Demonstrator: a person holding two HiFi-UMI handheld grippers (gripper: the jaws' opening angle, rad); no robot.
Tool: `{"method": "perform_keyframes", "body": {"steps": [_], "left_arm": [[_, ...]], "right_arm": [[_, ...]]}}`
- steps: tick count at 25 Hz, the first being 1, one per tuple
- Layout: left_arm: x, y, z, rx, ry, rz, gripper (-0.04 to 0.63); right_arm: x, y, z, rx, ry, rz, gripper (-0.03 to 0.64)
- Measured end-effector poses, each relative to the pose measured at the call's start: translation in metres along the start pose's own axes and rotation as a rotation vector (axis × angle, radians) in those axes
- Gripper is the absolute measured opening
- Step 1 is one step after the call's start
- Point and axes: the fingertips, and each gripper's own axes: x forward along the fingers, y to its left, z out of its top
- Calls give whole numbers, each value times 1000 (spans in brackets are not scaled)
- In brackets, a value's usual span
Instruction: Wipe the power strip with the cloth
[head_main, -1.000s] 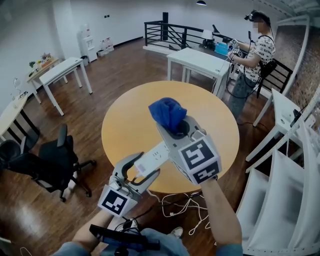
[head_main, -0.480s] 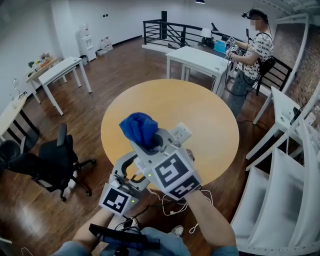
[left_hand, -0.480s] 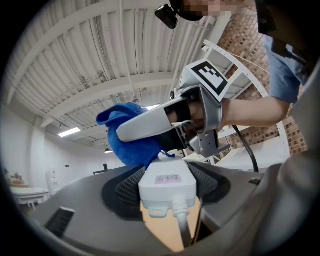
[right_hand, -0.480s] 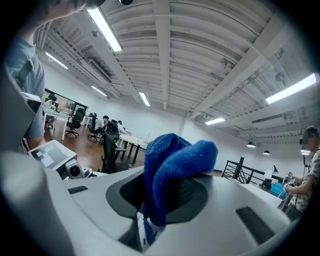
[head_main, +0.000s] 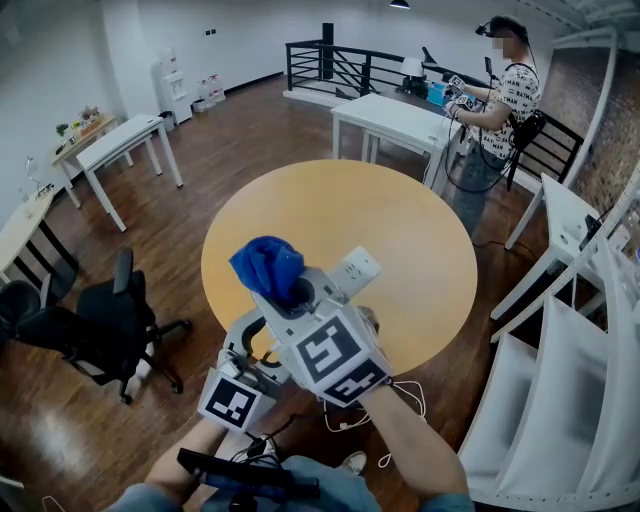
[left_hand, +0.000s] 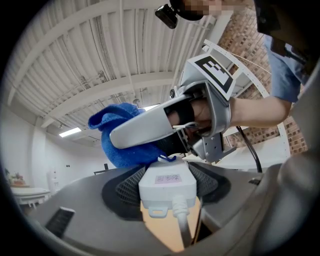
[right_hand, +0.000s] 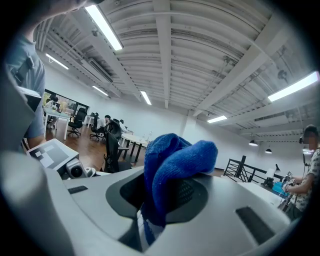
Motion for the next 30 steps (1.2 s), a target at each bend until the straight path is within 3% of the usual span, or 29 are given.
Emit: {"method": "perform_keyframes", "body": {"steps": [16,30], "left_arm": [[-4,-8,-3,32,17,-22,282],[-6,-8,2,31,-18,-30,282]], "right_arm": [[-7,-59,-22,-39,92,-124,83],[-31,-131,-42,20,115,-263,83]]}}
